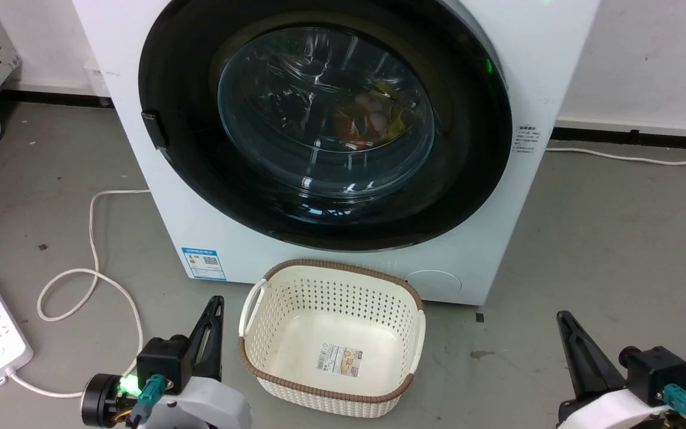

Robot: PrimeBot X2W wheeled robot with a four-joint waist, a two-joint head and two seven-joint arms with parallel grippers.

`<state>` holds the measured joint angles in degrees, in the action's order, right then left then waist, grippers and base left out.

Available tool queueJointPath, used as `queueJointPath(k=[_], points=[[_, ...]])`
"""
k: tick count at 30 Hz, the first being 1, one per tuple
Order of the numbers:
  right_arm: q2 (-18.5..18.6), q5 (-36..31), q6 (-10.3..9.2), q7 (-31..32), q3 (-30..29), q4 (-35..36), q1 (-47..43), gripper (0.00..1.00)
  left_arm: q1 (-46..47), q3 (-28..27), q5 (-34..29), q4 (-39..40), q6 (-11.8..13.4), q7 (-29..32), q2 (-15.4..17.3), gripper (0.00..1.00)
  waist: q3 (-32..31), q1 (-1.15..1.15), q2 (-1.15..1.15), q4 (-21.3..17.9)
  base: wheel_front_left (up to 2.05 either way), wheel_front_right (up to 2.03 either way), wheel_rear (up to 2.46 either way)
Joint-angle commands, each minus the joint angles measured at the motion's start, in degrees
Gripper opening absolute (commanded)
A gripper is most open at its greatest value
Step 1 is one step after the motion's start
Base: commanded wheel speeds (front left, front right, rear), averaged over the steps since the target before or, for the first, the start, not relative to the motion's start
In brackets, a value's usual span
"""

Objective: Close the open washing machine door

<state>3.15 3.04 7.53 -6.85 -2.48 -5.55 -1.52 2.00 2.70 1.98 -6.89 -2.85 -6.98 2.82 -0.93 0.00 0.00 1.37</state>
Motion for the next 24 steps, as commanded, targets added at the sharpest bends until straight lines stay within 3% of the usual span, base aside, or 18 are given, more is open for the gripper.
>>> queueJointPath(k=[1,24], points=[[-0.15,-0.58,-0.02,0.27,0.2,0.56,0.7,0.0,-0.84,-0.24,-0.58,0.51,0.49,0.41,0.03,0.0,0.02,0.0,0.0,-0.03,0.0,0.0,0.0],[-0.2,-1.67,-0.03,3.2,1.21,2.78,1.06,0.0,-1.35,-1.34,-1.2,3.35,1.54,3.33,0.04,0.0,0.42,0.0,0.0,-0.63,0.0,0.0,0.0]])
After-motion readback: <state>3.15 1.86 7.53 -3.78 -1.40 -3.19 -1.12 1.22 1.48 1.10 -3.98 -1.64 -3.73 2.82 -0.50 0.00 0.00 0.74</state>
